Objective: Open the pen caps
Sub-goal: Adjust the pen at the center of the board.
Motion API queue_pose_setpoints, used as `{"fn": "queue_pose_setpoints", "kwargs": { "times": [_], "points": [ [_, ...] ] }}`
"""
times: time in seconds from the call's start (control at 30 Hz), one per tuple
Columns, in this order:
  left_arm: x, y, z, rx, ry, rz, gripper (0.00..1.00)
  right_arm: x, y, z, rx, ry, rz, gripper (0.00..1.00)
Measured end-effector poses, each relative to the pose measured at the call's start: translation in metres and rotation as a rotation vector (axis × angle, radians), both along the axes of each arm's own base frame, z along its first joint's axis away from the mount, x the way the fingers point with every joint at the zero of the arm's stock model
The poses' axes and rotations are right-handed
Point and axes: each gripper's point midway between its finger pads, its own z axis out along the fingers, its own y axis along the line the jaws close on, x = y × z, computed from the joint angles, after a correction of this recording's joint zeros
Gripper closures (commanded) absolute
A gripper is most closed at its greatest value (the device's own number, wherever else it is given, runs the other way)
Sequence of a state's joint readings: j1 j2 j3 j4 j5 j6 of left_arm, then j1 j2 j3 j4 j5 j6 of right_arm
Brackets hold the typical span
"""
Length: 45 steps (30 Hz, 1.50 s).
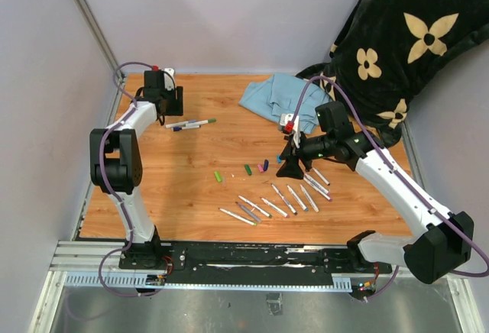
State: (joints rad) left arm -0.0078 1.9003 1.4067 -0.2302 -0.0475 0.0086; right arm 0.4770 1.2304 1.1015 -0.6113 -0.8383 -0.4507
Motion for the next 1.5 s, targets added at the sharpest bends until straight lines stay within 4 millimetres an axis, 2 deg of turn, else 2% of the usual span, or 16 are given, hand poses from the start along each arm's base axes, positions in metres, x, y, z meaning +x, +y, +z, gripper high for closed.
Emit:
{"fn": "queue_pose_setpoints", "kwargs": {
  "times": [0.13, 0.3, 0.4, 0.63, 0.8, 1.0, 1.5],
  "points": [
    [-0.003, -0.007, -0.012, -0.007, 0.029, -0.112, 0.40, -0.001, 0.000, 0.002, 0.008, -0.003, 0.005, 0.41],
    [0.002, -0.003, -0.024, -0.086, 0.046, -0.152, 0.47, -0.002, 0.000, 0.002, 0.008, -0.002, 0.005, 0.41],
    [0.009, 0.003, -0.028, -0.111, 0.056, -0.148, 0.68, -0.002, 0.000, 0.002, 0.008, -0.002, 0.006, 0.41],
    [0.027, 0.003, -0.036, -0.120, 0.075, -0.133, 0.75, -0.002, 0.000, 0.002, 0.008, -0.002, 0.006, 0.41],
    [0.028, 0.004, -0.053, -0.131, 0.127, -0.119, 0.84, -0.002, 0.000, 0.002, 0.008, -0.001, 0.006, 0.41],
    [0.022, 0.003, -0.070, -0.144, 0.182, -0.107, 0.86, -0.002, 0.000, 0.001, 0.006, 0.002, 0.006, 0.41],
    [0.002, -0.005, -0.077, -0.196, 0.241, -0.096, 0.87, -0.004, 0.001, 0.002, 0.015, 0.001, 0.013, 0.41]
  ]
}}
